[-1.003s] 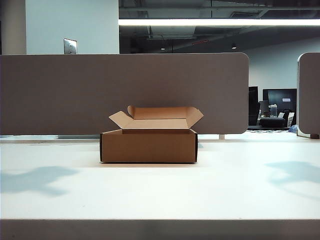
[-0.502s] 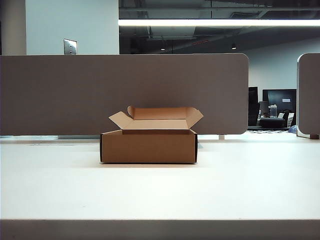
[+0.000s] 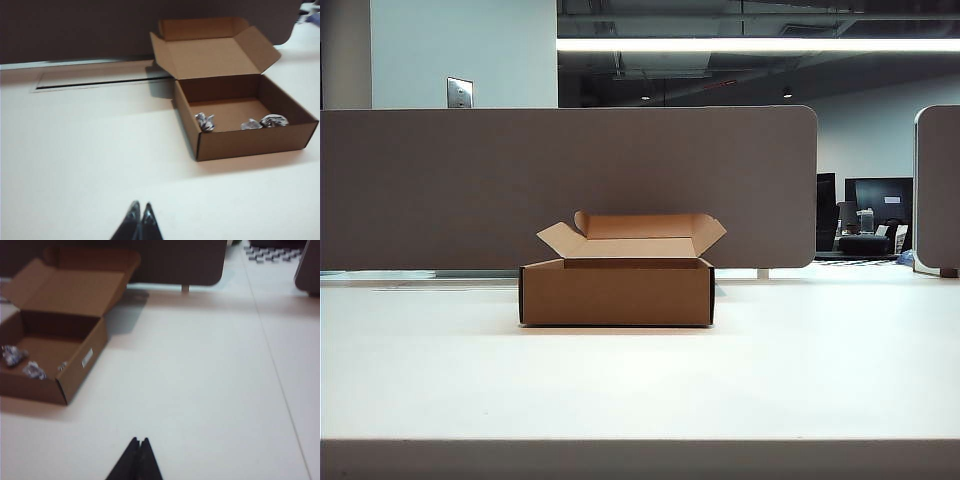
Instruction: Pick up all the paper balls on the table and put them in the paper box.
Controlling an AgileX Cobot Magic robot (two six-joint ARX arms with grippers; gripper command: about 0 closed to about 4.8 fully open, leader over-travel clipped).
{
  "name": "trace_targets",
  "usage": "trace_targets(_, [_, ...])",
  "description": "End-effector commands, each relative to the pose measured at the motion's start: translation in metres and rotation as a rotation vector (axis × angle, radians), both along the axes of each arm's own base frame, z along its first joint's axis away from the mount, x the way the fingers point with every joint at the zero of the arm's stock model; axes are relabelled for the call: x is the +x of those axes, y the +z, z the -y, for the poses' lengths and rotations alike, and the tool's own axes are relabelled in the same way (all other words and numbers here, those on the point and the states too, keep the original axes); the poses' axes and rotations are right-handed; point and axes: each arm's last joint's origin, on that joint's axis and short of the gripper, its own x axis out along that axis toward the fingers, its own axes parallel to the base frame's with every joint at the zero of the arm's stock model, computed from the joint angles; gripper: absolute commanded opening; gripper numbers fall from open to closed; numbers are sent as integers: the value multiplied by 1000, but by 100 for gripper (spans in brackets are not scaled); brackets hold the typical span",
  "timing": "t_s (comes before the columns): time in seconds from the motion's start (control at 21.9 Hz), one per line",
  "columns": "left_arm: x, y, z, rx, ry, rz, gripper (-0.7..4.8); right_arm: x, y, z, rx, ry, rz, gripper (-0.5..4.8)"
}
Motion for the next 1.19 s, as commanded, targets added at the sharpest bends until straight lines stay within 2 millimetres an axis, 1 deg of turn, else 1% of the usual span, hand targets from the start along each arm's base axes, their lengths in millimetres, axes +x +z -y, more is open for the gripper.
trace_targets(0.05, [0, -10, 1, -18, -36, 108, -5, -5, -7, 1, 30, 1, 148, -1])
trace_targets(0.09, [0, -15, 1, -21, -41, 122, -5, -6, -11, 1, 36, 2, 169, -1])
trace_targets(0.14, [-1, -25, 1, -31, -74, 134, -5, -9, -18, 1, 48, 36, 207, -1])
trace_targets(0.32, [-3, -45, 1, -63, -78, 134, -5, -13, -32, 1, 58, 85, 235, -1])
trace_targets(0.46, [-2, -53, 1, -61, -75, 138, -5, -15, -42, 0, 60, 107, 234, -1])
trace_targets(0.59, [1, -64, 2, -31, -97, 133, -5, -13, -63, 0, 52, 113, 239, -1])
trace_targets(0.78, [3, -66, -2, -7, -86, 117, -5, -9, -85, -1, 51, 113, 225, -1])
trace_targets(0.87, [4, -66, -6, -7, -51, 122, -5, -8, -93, -2, 48, 113, 210, -1])
trace_targets(1.0, [8, -65, -17, -43, 64, 118, -5, -7, -94, -1, -5, 112, 209, -1])
trace_targets(1.19, [9, -65, -23, -44, 125, 125, -5, -7, -95, -1, -4, 111, 200, 0])
